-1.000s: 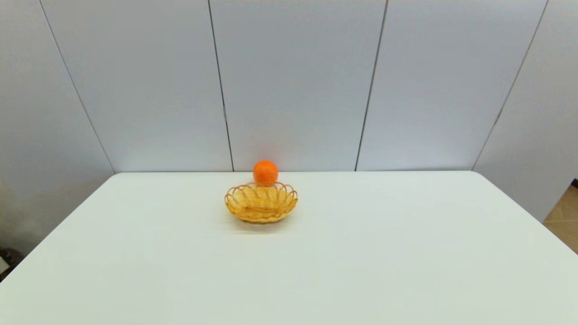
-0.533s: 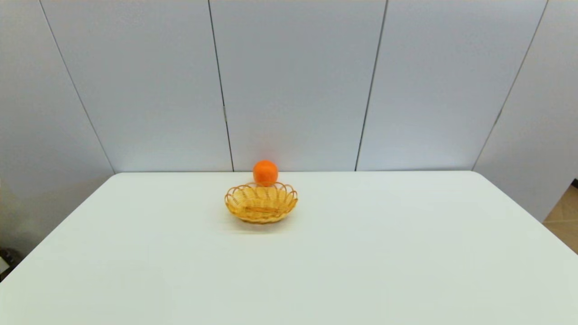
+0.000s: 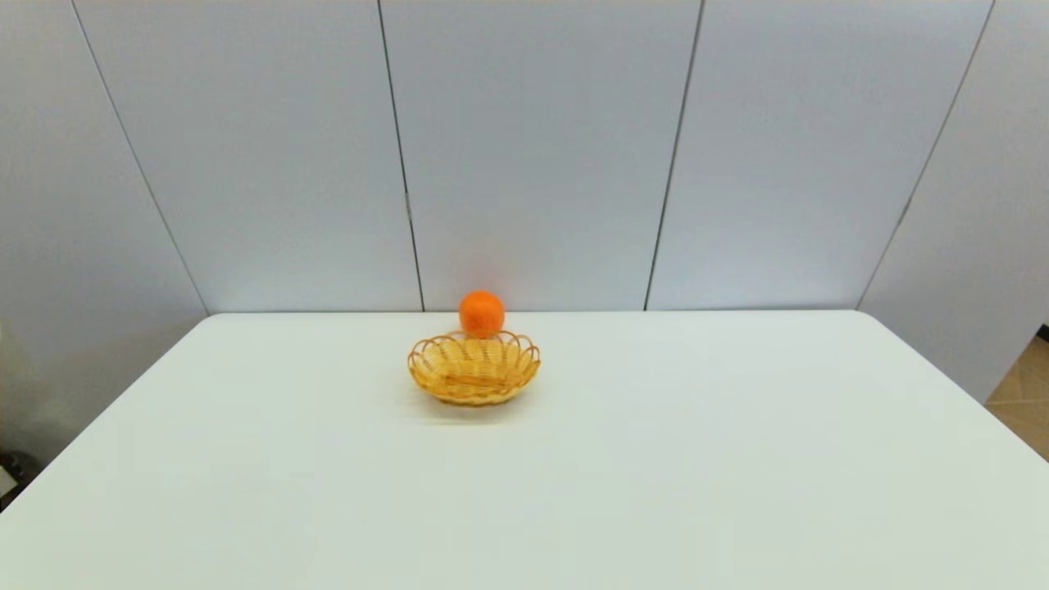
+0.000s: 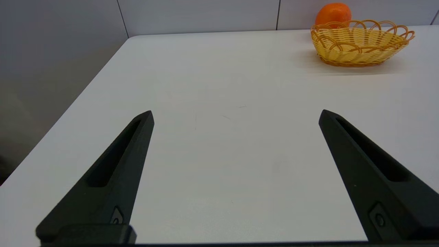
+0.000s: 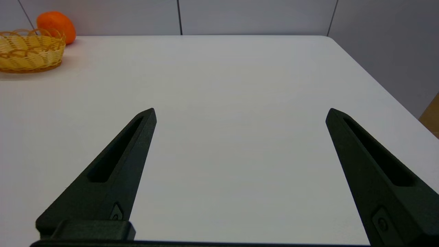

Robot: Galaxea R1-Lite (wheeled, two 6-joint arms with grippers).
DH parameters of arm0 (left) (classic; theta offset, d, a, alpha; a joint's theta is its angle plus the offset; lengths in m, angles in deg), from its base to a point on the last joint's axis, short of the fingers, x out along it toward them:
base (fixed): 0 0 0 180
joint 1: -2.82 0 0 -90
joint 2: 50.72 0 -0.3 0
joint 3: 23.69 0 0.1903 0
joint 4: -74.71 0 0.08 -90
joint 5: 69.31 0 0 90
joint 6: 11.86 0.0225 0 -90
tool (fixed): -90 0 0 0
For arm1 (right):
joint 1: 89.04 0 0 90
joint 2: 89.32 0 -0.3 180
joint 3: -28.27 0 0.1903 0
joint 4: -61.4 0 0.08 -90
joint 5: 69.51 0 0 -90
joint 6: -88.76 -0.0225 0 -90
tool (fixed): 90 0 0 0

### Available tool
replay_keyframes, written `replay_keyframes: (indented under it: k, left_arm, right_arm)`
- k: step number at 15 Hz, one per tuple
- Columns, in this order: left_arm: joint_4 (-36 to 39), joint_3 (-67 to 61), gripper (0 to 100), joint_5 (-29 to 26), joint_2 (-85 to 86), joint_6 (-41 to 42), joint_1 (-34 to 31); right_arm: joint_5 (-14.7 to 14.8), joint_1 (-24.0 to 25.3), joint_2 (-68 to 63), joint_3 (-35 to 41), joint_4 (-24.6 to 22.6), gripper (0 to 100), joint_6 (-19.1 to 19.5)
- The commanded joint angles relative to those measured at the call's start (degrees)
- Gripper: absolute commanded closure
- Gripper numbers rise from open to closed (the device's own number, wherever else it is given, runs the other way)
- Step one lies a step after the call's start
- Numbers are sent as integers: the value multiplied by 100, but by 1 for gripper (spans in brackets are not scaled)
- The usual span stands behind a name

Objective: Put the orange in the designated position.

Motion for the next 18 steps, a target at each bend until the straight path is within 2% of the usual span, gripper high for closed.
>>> replay_keyframes:
  k: [1, 18]
  left_arm:
    - [0, -1, 0, 0, -7, 1, -2]
    - [0, -1, 0, 0, -7, 1, -2]
  right_arm:
    - [0, 7, -7, 0, 0, 0, 2]
    - [0, 7, -7, 0, 9, 0, 2]
